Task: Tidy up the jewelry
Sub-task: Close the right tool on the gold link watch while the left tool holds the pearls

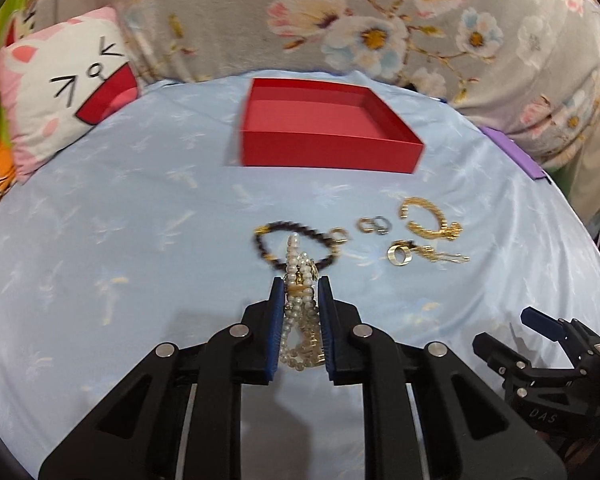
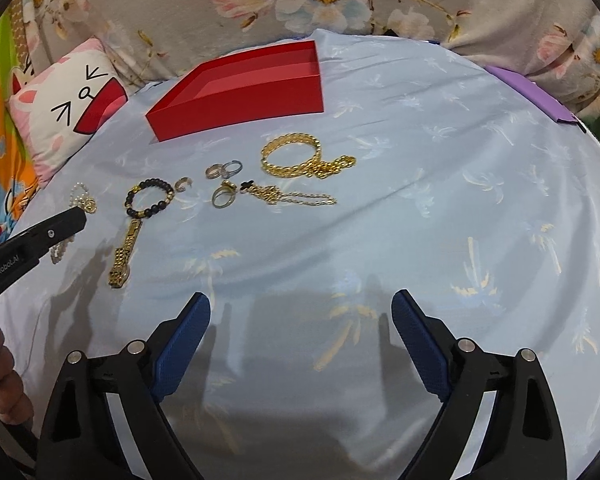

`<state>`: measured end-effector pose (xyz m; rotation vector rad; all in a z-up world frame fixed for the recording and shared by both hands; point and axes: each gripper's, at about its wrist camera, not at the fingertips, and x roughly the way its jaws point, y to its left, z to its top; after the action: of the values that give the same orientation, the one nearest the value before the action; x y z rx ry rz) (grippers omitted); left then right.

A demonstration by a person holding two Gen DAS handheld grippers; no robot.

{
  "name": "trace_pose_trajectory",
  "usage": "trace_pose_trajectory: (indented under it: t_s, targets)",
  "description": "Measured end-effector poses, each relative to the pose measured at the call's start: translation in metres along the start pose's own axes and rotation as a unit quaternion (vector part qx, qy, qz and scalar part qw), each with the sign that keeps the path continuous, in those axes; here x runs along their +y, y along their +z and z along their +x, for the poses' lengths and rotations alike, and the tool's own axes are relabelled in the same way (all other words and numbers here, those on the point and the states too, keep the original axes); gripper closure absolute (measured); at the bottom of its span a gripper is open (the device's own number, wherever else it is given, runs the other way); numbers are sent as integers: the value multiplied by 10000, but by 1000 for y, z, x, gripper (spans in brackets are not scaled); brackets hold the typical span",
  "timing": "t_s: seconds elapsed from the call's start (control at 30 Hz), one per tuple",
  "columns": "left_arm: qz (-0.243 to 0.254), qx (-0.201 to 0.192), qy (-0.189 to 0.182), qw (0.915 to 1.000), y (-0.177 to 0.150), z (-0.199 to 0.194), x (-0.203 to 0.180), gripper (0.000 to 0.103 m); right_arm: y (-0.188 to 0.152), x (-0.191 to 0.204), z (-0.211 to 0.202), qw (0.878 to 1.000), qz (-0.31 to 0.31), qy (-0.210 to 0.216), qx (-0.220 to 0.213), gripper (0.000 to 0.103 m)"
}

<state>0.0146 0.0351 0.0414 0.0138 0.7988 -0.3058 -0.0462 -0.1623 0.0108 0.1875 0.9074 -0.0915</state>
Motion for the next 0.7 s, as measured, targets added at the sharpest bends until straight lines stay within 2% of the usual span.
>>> trace_pose_trajectory:
  t_s: [0.17,0.37,0.47,0.63,0.7]
  targets:
    - [-256,23,330,9991,-9,-7,31,87,0,25,5,9994,-182,255,110,24]
    - [-457,60,458,9979,-17,-8,49,87,8,74,8,9961,-632,607,87,26]
    - [-519,49,437,9977,-19,-10,54,87,12,98,17,9935,-852,738,159,32]
    - [-584,26,443,9973,-19,-12,60,87,12,126,40,9905,-1075,776,373,44]
    - [-613,31,441,9971,-21,-12,63,87,9,133,42,9901,-1242,594,265,45]
